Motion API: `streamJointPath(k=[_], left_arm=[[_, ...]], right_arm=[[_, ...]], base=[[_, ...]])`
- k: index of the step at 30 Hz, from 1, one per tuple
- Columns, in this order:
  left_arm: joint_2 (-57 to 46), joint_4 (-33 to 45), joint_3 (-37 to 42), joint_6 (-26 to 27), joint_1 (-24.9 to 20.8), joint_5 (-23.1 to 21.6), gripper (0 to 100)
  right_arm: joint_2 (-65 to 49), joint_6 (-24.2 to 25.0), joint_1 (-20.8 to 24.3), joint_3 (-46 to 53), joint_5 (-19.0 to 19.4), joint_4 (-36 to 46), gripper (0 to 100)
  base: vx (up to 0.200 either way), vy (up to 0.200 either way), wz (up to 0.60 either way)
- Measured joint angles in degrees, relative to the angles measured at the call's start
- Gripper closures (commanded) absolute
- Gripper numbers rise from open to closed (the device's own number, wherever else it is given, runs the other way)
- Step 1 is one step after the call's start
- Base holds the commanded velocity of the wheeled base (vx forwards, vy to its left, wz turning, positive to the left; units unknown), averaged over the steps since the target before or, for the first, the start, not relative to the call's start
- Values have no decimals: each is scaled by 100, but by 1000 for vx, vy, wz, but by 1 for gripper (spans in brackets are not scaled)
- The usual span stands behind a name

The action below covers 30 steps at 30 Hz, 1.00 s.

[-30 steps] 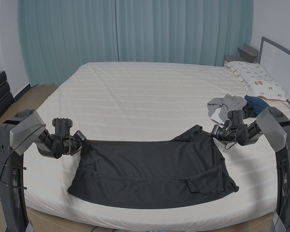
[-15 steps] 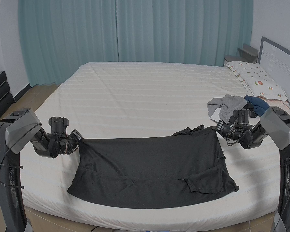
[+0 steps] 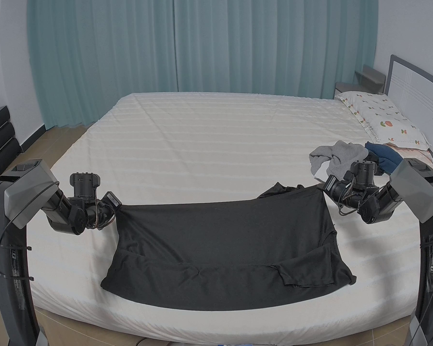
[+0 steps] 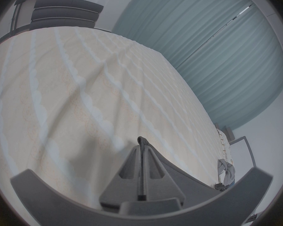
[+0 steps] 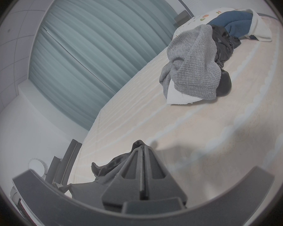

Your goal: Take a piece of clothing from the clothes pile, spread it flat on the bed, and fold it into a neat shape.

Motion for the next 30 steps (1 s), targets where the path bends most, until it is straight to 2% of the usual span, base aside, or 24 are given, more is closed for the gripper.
streamJointPath(k=[30], left_arm=[[-121, -2, 41, 11, 39, -11, 100]], right_arm=[[-79, 400, -4, 265, -132, -501, 100]], base=[[0, 0, 0]])
